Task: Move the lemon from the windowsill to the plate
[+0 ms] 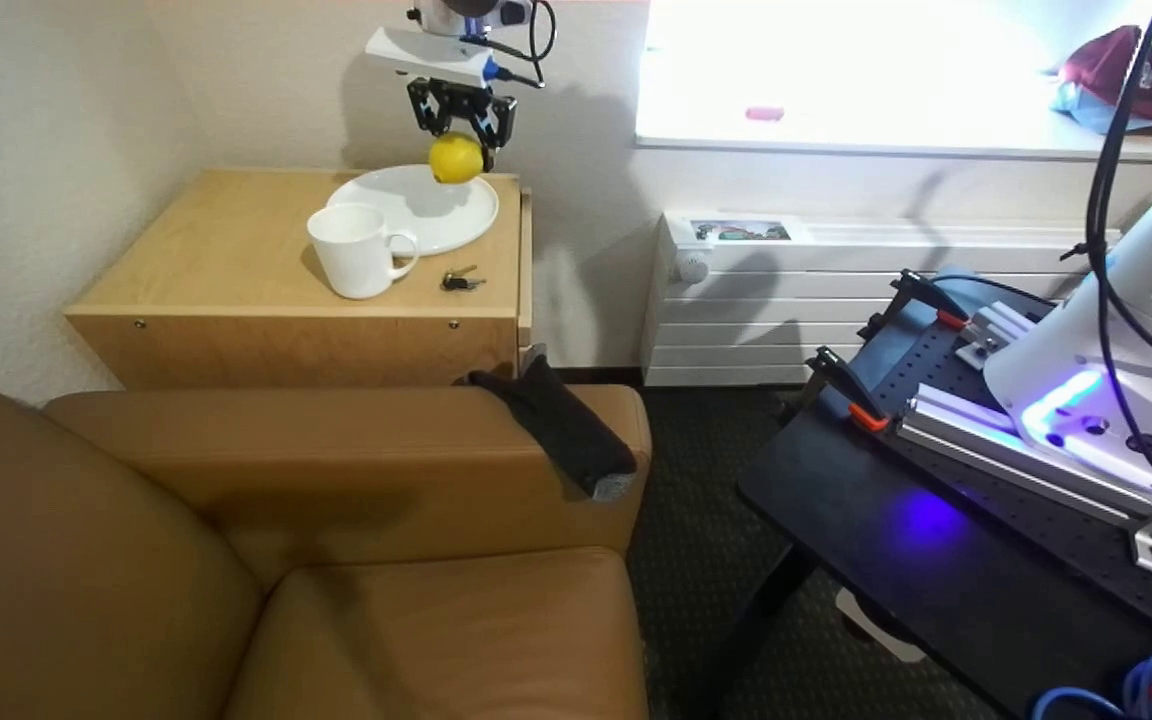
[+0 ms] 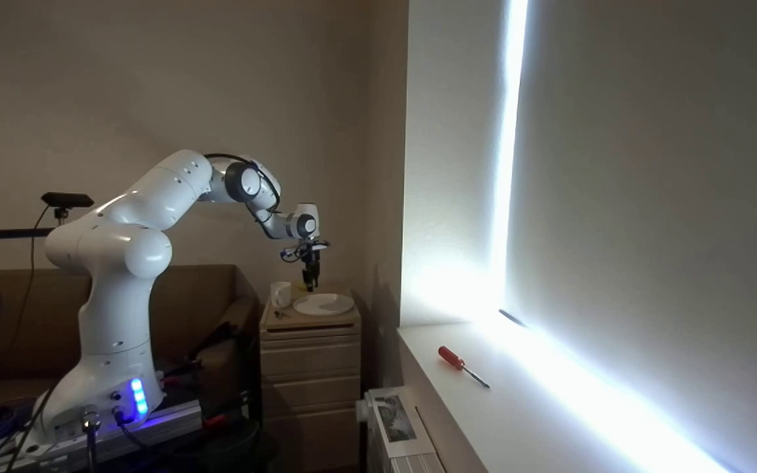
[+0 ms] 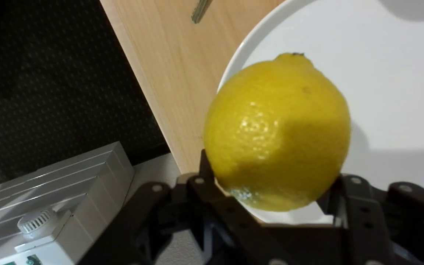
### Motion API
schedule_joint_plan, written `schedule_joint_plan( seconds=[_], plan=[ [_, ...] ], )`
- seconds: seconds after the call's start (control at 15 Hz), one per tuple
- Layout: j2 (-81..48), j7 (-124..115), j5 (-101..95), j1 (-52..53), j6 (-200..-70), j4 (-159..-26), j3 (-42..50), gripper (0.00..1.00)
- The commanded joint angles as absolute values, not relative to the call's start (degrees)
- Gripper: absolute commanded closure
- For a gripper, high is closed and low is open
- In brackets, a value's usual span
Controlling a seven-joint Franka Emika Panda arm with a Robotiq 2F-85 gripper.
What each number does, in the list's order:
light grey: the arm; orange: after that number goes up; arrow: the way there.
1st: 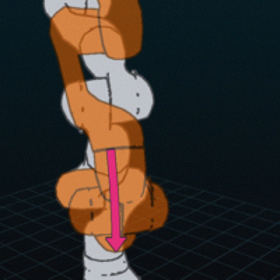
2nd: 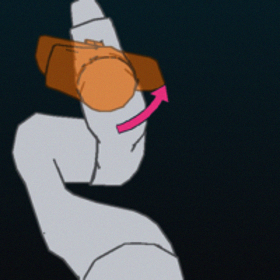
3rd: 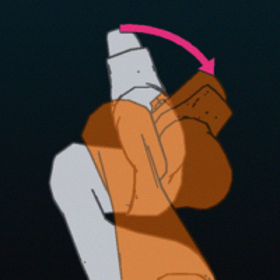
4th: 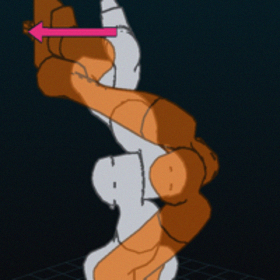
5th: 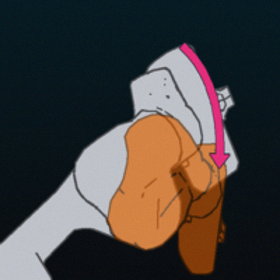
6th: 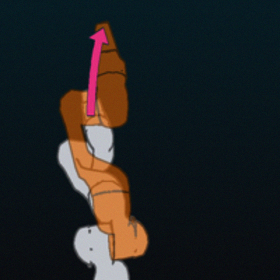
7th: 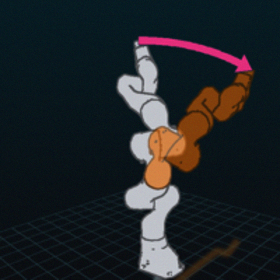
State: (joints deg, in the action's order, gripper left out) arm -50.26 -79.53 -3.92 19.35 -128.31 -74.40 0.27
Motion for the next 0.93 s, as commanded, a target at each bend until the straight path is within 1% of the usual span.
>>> schedule_joint_plan(
  seconds=[0.0, 0.27, 0.53, 0.73, 0.87],
  plan=[
    [-50.39, -79.40, -3.53, 19.68, -128.13, -74.12, 0.65, 0.63],
    [-57.00, -85.28, -0.38, 18.97, -127.83, -66.87, 0.49, 0.63],
    [-63.42, -94.50, 2.74, 18.88, -131.32, -59.37, 1.10, 0.63],
    [-67.54, -101.09, 1.65, 19.70, -133.09, -54.21, 2.81, 0.63],
    [-69.89, -103.71, 0.27, 20.13, -131.59, -51.04, 4.02, 0.63]
  ],
)
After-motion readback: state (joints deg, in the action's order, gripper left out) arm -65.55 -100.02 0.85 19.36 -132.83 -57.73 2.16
